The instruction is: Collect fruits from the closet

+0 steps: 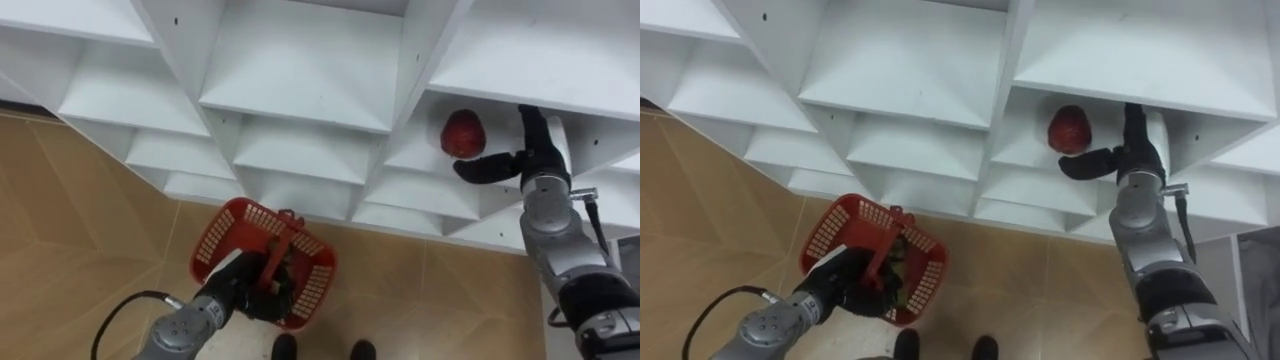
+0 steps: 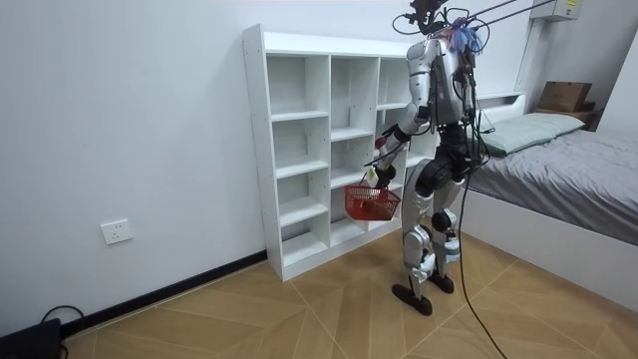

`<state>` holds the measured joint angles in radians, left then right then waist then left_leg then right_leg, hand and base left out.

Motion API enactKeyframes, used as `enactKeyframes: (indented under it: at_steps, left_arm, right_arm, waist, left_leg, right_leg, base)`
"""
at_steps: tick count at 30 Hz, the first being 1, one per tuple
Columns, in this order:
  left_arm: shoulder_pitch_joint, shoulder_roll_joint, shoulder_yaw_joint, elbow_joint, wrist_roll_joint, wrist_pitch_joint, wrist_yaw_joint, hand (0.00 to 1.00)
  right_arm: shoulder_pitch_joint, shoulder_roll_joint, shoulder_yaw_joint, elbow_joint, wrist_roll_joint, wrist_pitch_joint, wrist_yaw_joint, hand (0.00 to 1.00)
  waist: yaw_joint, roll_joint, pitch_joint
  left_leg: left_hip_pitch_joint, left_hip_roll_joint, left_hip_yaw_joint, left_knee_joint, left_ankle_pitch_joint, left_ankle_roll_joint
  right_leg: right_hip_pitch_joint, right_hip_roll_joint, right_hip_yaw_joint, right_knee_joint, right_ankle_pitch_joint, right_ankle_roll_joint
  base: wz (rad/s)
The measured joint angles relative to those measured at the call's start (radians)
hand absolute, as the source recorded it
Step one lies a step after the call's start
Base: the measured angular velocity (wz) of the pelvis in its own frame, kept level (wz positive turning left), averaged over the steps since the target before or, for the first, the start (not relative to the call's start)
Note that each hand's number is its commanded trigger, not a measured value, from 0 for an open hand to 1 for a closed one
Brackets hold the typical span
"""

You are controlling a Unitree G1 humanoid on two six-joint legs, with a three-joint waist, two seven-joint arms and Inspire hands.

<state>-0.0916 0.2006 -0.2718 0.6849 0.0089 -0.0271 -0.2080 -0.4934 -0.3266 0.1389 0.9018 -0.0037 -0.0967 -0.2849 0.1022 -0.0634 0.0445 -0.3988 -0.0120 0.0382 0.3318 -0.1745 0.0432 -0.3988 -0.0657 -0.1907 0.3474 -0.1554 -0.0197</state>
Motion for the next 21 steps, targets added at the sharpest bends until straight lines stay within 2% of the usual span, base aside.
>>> enactKeyframes:
  at_steps: [11, 17, 21]
  left_arm:
    - [-0.005, -0.001, -0.008, 0.021, -0.018, 0.0, 0.0, 1.0]
    - [-0.005, -0.005, -0.042, 0.048, -0.021, 0.006, 0.002, 1.0]
    - [-0.008, -0.01, -0.046, 0.064, -0.044, 0.007, 0.001, 1.0]
  right_arm:
    - [-0.007, 0.0, 0.027, 0.0, 0.001, 0.002, 0.007, 0.0]
    - [-0.007, 0.0, 0.095, 0.015, 0.024, -0.001, 0.045, 0.0]
    - [-0.026, -0.001, 0.095, 0.029, 0.038, -0.001, 0.057, 0.0]
  waist:
    - [0.016, 0.002, 0.0009]
    - [0.021, 0.015, 0.0033]
    - [0.022, 0.017, 0.0037]
  left_leg:
    - [0.001, 0.0, 0.002, 0.007, 0.002, 0.002]
    - [0.002, 0.0, 0.004, 0.007, 0.002, 0.003]
    - [0.004, 0.0, 0.005, 0.003, 0.002, 0.003]
  right_leg:
    - [-0.002, -0.004, -0.001, 0.014, 0.0, 0.0]
    - [-0.003, -0.005, -0.004, 0.014, 0.001, -0.001]
    - [-0.003, -0.005, -0.004, 0.014, 0.001, -0.001]
  base:
    - [0.0]
    - [0.0]
    - [0.0]
